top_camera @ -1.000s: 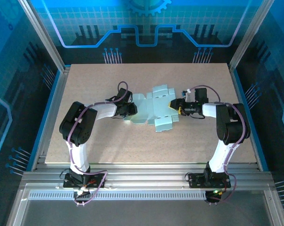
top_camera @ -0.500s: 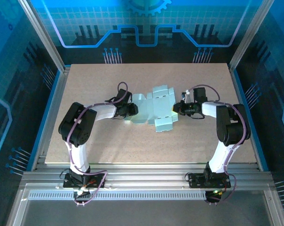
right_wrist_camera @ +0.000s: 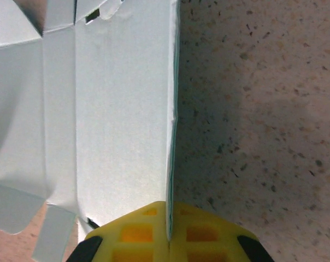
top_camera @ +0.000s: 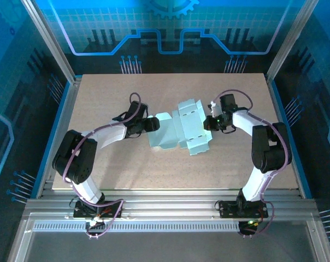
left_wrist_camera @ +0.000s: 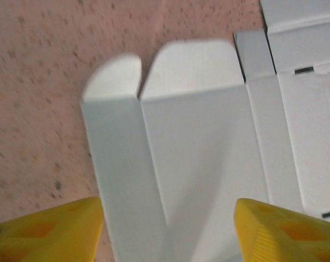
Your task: Fold the paper box
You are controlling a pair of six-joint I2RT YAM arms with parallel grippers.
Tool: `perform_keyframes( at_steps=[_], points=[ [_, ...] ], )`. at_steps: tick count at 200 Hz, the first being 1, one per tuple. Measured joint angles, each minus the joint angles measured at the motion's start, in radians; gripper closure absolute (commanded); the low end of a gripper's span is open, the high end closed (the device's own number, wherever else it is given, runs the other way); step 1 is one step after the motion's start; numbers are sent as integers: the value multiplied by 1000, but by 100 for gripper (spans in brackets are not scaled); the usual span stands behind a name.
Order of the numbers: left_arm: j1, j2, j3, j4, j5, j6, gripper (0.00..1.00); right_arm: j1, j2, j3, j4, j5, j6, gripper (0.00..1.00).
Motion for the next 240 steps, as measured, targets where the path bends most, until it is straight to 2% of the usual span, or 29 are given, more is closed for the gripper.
perform_keyframes(
  at_steps=[19, 29, 51, 78, 130, 158, 168, 180, 192, 206, 214, 220, 240],
  points=[
    [19, 0, 5, 0, 0, 1, 6, 30, -14, 11, -18, 72, -40, 100],
    [26, 3, 10, 0, 4, -6, 1, 45, -23, 13, -17, 101, -62, 100],
    [43, 32, 42, 18, 43, 0, 1, 59, -48, 13, -15, 126, -110, 100],
    [75, 85, 89, 77, 142, 18, 1, 59, -89, -5, 30, 95, -172, 100],
    [217, 154, 155, 252, 443, 141, 3, 59, -174, -50, 151, -25, -345, 100],
    [230, 169, 206, 252, 557, 305, 9, 59, -179, -50, 162, -95, -429, 100],
    [228, 177, 222, 241, 600, 364, 16, 59, -179, -50, 161, -119, -450, 100],
    [227, 195, 248, 222, 645, 421, 19, 58, -179, -50, 162, -143, -466, 100],
    [227, 215, 271, 201, 684, 465, 28, 57, -179, -50, 161, -161, -474, 100],
    [227, 235, 286, 181, 717, 496, 34, 57, -179, -49, 161, -173, -481, 100],
    [227, 245, 293, 171, 730, 502, 47, 57, -179, -48, 161, -179, -483, 100],
    [227, 253, 299, 163, 739, 510, 53, 57, -179, -48, 161, -184, -483, 100],
    [227, 273, 311, 146, 757, 519, 55, 57, -179, -44, 161, -188, -483, 100]
  ],
)
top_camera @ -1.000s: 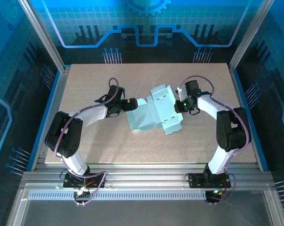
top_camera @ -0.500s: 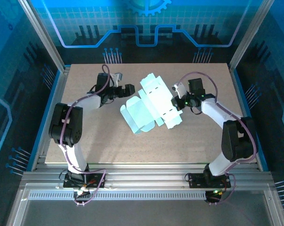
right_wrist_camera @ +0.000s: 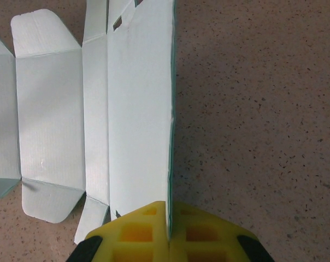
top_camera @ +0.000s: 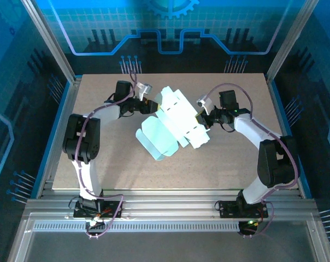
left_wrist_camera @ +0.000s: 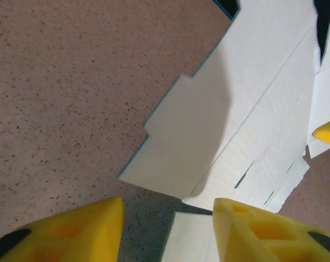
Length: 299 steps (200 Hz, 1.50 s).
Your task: Fold the paper box
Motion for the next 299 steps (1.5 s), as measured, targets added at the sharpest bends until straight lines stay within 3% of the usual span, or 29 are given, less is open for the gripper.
perform_keyframes(
  at_steps=[54, 129, 169, 207, 299],
  points=[
    [0, 0, -6, 7, 11, -2, 82, 0, 0, 12, 0, 7, 12, 100],
    [-6, -38, -66, 80, 35, -1, 91, 0, 1, 13, -3, 52, 55, 100],
    [-29, -100, -158, 172, -14, 34, 93, 2, 1, 20, -6, 82, 88, 100],
    [-111, -174, -244, 221, -201, 173, 100, 19, 5, 45, -58, 147, 122, 100],
    [-397, -199, -319, 335, -879, 612, 100, 34, 54, 126, -154, 241, 209, 100]
  ],
)
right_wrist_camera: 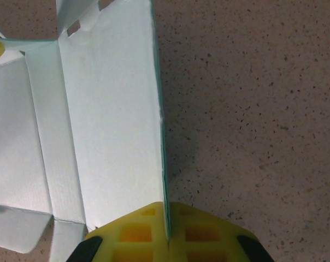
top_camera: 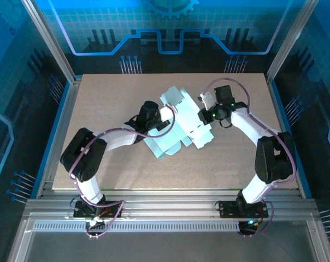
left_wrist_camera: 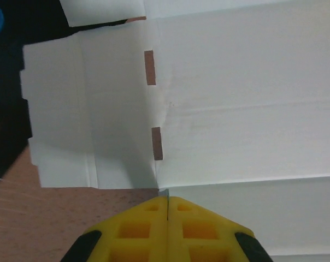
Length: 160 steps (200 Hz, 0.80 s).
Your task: Fold the paper box
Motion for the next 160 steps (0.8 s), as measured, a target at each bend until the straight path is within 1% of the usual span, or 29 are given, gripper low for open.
perform_keyframes(
  at_steps=[6, 10, 18, 44, 68, 91, 114, 125, 139, 144, 152, 160],
  points=[
    [-18, 16, 0, 21, -49, 39, 100, 0, 2, 2, -2, 2, 7, 100],
    [-21, 19, 0, 24, -58, 47, 100, 0, 3, 3, -3, 2, 8, 100],
    [-41, 46, 0, 55, -111, 97, 100, 0, 6, 9, -6, 2, 13, 100],
    [-83, 122, 2, 138, -224, 229, 99, 5, 13, 22, -20, -1, 19, 100],
    [-108, 178, 6, 212, -298, 332, 99, 8, 15, 24, -27, -3, 25, 100],
    [-118, 201, 6, 248, -331, 379, 99, 8, 17, 29, -32, -3, 30, 100],
    [-117, 201, 7, 251, -333, 383, 98, 8, 18, 29, -32, -2, 32, 100],
    [-112, 193, 11, 221, -312, 355, 98, 8, 18, 29, -34, -2, 32, 100],
    [-97, 164, 26, 135, -252, 282, 99, 8, 18, 29, -43, -2, 32, 100],
    [-82, 142, 41, 78, -206, 239, 99, 8, 18, 29, -47, -2, 32, 100],
    [-66, 123, 53, 35, -169, 199, 99, 8, 18, 29, -46, -1, 32, 100],
    [-39, 95, 72, -26, -106, 148, 99, 8, 18, 29, -45, -1, 32, 100]
  ],
)
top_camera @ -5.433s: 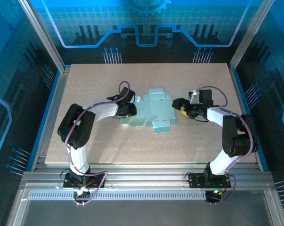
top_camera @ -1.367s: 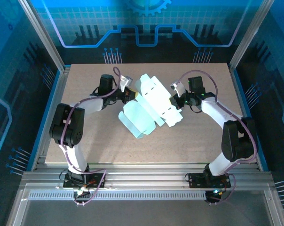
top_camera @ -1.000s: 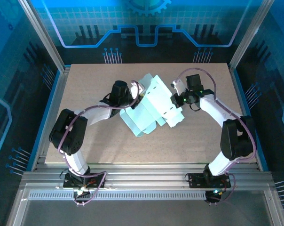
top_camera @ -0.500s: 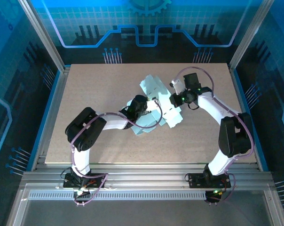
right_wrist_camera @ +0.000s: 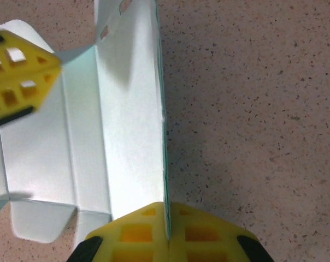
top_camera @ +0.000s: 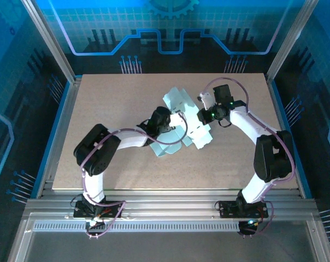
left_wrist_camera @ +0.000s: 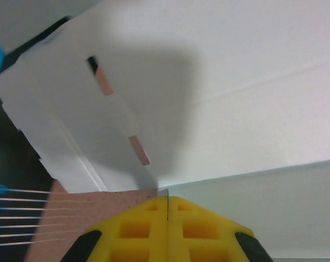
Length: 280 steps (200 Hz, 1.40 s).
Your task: Fold the paper box
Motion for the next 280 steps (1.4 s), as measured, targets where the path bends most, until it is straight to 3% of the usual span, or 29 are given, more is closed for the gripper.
perform_keyframes(
  at_steps=[26, 49, 125, 159, 186, 206, 237, 261, 280],
  points=[
    [65, -60, 32, -108, 144, -110, 99, 0, 0, 5, 16, -1, 0, 100],
    [60, -60, 43, -147, 148, -117, 99, 0, 0, 12, 14, -1, 0, 100],
    [-52, 47, 47, -51, -125, 89, 99, 2, 0, 12, -13, -5, 1, 100],
    [-59, 58, 47, -24, -164, 99, 97, 5, 0, 12, -11, -5, 1, 100],
    [-37, 38, 47, -60, -116, 8, 67, 5, 0, 12, -3, -4, 4, 100],
    [-6, 8, 47, -116, -38, -88, 54, 4, 0, 18, 23, -3, 8, 100],
    [84, -111, 16, -158, 189, -275, 30, 5, 0, 20, 42, 5, 5, 100],
    [201, -211, 3, -140, 396, -427, 20, 5, 0, 20, 40, 30, -13, 100],
    [272, -256, 3, -120, 487, -530, 9, 12, 0, 31, 28, 74, -38, 100]
  ],
)
